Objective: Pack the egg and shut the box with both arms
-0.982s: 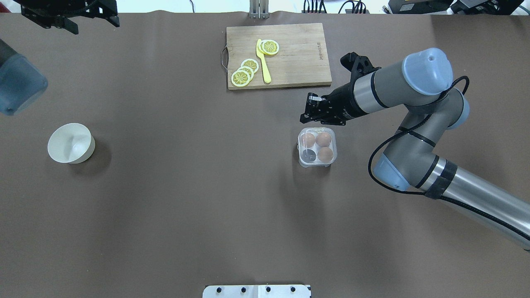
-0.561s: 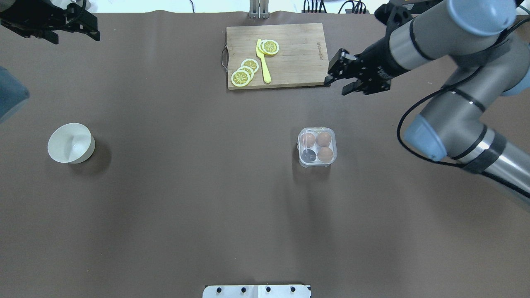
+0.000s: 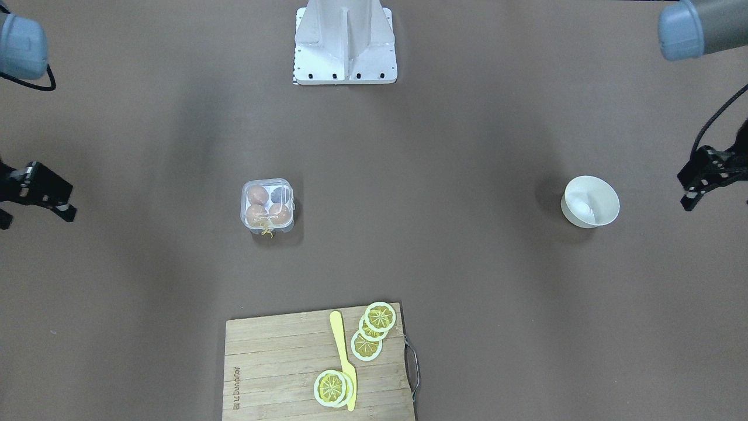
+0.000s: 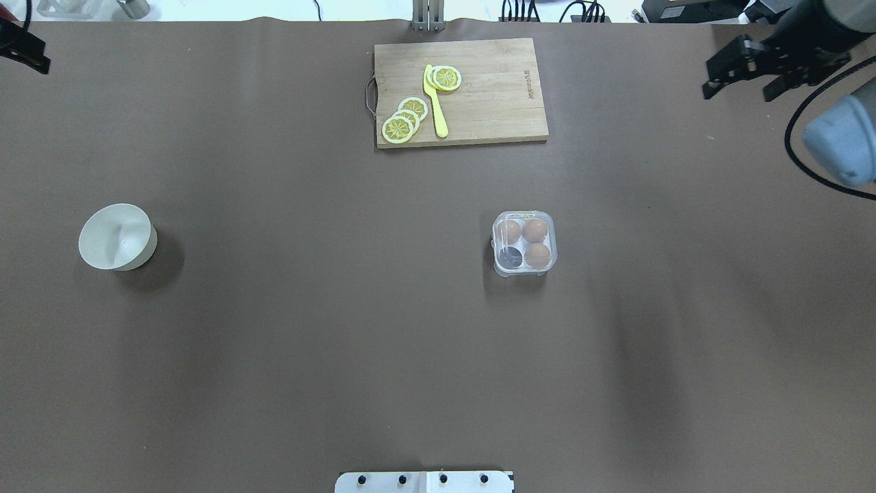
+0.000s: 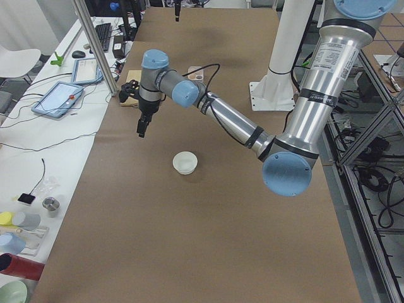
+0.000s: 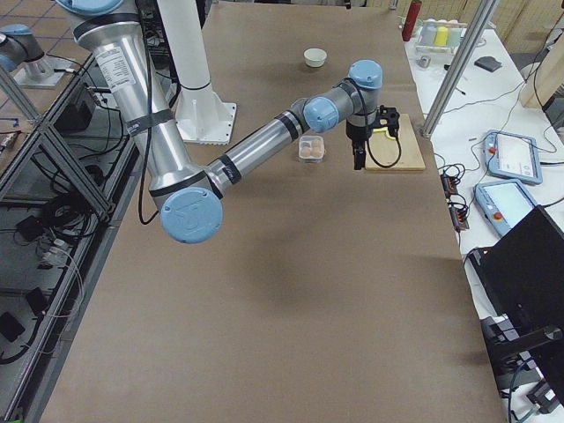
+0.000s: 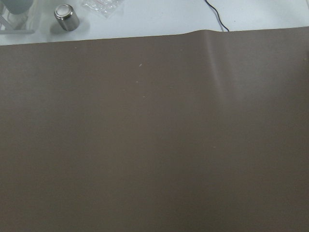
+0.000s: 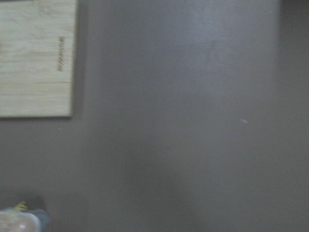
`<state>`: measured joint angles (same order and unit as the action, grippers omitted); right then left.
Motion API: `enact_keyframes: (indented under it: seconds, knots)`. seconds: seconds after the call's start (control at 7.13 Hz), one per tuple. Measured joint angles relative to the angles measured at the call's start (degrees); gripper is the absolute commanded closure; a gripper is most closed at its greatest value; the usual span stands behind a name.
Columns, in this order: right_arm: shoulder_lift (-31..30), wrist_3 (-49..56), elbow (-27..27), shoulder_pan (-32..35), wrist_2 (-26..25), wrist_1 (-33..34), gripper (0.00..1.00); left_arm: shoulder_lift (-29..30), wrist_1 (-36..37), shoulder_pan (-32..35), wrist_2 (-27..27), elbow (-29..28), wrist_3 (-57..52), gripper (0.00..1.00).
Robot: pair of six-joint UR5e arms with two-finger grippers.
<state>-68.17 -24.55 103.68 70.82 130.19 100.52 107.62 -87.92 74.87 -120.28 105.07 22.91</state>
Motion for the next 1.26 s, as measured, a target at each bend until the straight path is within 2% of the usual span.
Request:
enact_keyframes:
  seconds: [0.14, 0.28, 0.56, 0.84, 1.26]
  knots:
    - [-1.05, 12.39, -0.81, 3.27, -1.21, 6.80, 0.00, -0.55, 1.76, 2.99, -0.89, -2.13, -5.63, 0.02]
    - [-3.18, 21.51, -2.18, 6.47, -1.60, 9.89, 0.00, -2.05, 2.60, 6.13, -3.45, -4.48, -10.84, 0.02]
    - [-8.43, 32.56, -5.19, 11.95, -0.73, 11.31, 0.00, -7.22, 2.89, 10.81, -7.49, -7.29, -16.49, 0.02]
    - [-14.22, 35.04, -6.08, 15.31, 3.35, 9.39, 0.00, -11.41, 1.17, 12.65, -8.47, -8.19, -17.62, 0.02]
    - [-20.45, 35.28, -6.23, 17.27, 4.91, 5.80, 0.00, -14.66, 0.50, 12.83, -8.36, -9.43, -18.14, 0.02]
